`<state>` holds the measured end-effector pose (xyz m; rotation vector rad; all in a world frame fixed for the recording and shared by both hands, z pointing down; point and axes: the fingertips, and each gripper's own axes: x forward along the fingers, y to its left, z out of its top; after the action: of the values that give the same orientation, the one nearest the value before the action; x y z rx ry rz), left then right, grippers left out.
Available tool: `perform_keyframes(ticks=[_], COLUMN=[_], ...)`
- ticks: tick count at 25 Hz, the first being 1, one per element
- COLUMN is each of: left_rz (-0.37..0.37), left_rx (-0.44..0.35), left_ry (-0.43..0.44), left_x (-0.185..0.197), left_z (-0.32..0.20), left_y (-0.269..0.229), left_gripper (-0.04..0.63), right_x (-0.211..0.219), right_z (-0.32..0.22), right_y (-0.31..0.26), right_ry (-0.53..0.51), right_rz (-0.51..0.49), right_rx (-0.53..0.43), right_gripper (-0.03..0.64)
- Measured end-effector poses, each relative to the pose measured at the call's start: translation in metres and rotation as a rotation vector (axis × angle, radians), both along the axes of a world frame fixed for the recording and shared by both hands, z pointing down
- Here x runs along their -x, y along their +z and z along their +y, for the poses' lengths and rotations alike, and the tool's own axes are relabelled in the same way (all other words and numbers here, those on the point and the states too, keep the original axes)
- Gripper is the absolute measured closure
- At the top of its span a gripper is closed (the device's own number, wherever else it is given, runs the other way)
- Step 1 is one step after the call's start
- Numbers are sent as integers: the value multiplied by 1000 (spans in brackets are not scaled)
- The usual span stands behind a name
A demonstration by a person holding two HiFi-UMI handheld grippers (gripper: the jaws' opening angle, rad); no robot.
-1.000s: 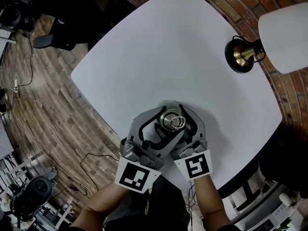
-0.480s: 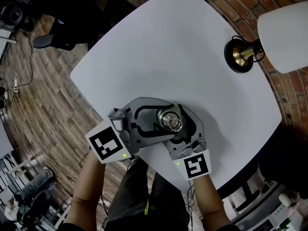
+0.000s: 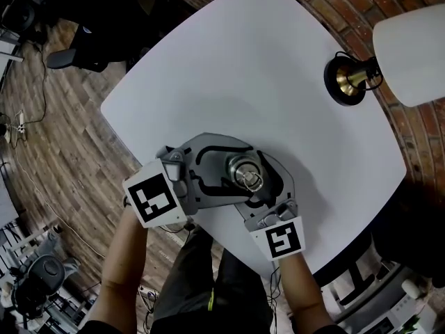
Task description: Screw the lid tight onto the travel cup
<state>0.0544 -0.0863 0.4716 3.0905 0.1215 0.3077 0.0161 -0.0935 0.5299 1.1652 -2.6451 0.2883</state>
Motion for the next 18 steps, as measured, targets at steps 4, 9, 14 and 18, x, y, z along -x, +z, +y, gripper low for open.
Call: perform_keyframes(ticks=[4, 9, 14, 18], left_rz=[69, 64, 30, 37], left_rx=[37, -17, -68, -96], left_ry=[-157, -476, -733, -792], left_x=[8, 15, 14, 12], left_z=[0, -5, -10, -11], left_y=[-2, -2, -6, -10], left_gripper=[268, 268, 268, 289], right_x=[0, -1, -1, -1], right_z=[0, 0, 0, -1], right_y=[1, 1, 1, 0], right_ry=[3, 5, 3, 12], right_rz=[-1, -4, 2, -7], right_rx=[6, 7, -2, 0], right_gripper=[288, 288, 288, 288])
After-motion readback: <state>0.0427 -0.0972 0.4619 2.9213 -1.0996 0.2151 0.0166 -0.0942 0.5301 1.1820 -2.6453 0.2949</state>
